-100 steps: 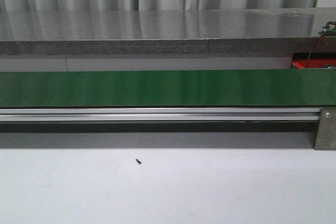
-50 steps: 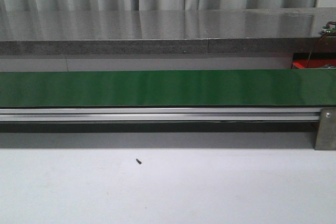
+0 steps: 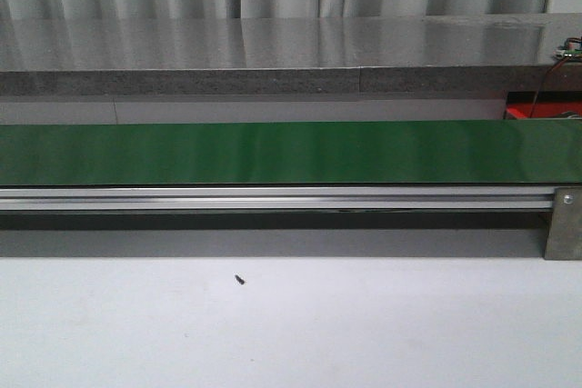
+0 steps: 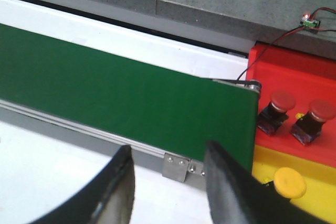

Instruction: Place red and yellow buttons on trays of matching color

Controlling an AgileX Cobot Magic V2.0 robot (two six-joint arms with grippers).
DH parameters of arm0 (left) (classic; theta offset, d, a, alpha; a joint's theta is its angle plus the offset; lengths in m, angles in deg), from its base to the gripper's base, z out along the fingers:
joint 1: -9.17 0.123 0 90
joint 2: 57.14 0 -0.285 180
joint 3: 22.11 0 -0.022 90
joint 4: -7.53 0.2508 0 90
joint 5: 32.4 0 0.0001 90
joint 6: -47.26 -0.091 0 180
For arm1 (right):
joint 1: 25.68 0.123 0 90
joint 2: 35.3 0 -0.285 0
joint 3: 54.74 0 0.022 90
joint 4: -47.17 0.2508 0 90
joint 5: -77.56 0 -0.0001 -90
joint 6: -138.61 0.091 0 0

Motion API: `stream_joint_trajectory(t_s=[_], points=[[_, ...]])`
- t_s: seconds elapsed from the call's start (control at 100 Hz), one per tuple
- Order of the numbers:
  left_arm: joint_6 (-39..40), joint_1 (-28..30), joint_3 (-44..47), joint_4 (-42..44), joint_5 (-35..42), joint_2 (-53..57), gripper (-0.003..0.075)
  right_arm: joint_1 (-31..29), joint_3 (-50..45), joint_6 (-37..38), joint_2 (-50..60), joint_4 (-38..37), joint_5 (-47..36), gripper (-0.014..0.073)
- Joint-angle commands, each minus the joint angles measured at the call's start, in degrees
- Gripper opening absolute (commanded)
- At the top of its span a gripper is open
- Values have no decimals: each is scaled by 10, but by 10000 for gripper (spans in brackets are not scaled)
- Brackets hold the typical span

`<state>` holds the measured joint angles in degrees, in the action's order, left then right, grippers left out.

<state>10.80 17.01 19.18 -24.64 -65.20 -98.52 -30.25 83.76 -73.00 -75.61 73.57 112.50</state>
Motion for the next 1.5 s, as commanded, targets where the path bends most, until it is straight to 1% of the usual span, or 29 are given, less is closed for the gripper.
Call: stream_joint_trajectory(t_s=[0.0,0.16,0.23,0.24,0.25,0.28,0.3,0.37,0.44,0.51,0.55,0.56,0.58,0.63,0.65,0.68,0.7,0.75,0.84,0.89,1.04,1.13,1.26,1.43,1.49], points=[[0,-4,-15,-19,39,-1,-20,2,-8,-4,20,16,-48,239],[0,-4,-15,-19,39,-1,-20,2,-14,-4,30,16,-50,48],[0,-4,-15,-19,38,-1,-20,2,-14,-4,30,16,-53,-43],[0,-4,-15,-19,38,-1,-19,2,-14,-4,30,16,-53,-70],[0,-4,-15,-19,38,-1,-19,2,-14,-4,30,16,-53,-70],[0,-4,-15,-19,38,-1,-19,2,-14,-4,30,17,-54,-112],[0,-4,-15,-19,38,-1,-19,2,-14,-4,30,17,-54,-125],[0,-4,-15,-22,38,-1,-17,2,-14,-4,30,17,-56,-116],[0,-4,-15,-22,38,-1,20,2,-14,-4,30,17,-56,-118],[0,-4,-15,-22,38,-1,120,2,-14,-4,30,17,-56,-118],[0,-4,-15,-22,38,-1,210,2,-14,-4,30,17,-56,-118],[0,-4,-15,-22,38,-1,244,2,-14,-4,30,17,-56,-118],[0,-4,-15,-22,38,-1,279,2,-14,-4,30,17,-56,-118],[1,-4,-15,-22,39,-1,420,2,-14,-4,30,17,-56,-118],[1,-4,-15,-22,40,-1,453,2,-14,-4,30,17,-56,-118],[1,-4,-15,-22,40,-1,524,2,-14,-4,30,17,-56,-118],[1,-4,-15,-22,41,-1,557,2,-14,-4,30,17,-56,-118],[13,-4,-15,-22,49,-1,601,2,-14,-4,30,17,-56,-118],[35,-4,-16,-17,74,-1,601,2,-14,-4,30,17,-56,-118],[63,-4,-22,-1,87,-7,600,2,-14,-4,30,17,-56,-118],[181,9,-73,125,75,-60,600,2,-14,-4,30,17,-56,-118],[241,21,-108,176,66,-111,600,2,-14,-4,30,17,-56,-118],[271,41,-171,200,44,-199,596,2,-14,-4,30,17,-56,-118],[286,100,-245,200,32,-313,530,2,-14,-4,30,17,-55,-118],[286,125,-269,200,32,-346,519,2,-14,-4,30,17,-55,-118]])
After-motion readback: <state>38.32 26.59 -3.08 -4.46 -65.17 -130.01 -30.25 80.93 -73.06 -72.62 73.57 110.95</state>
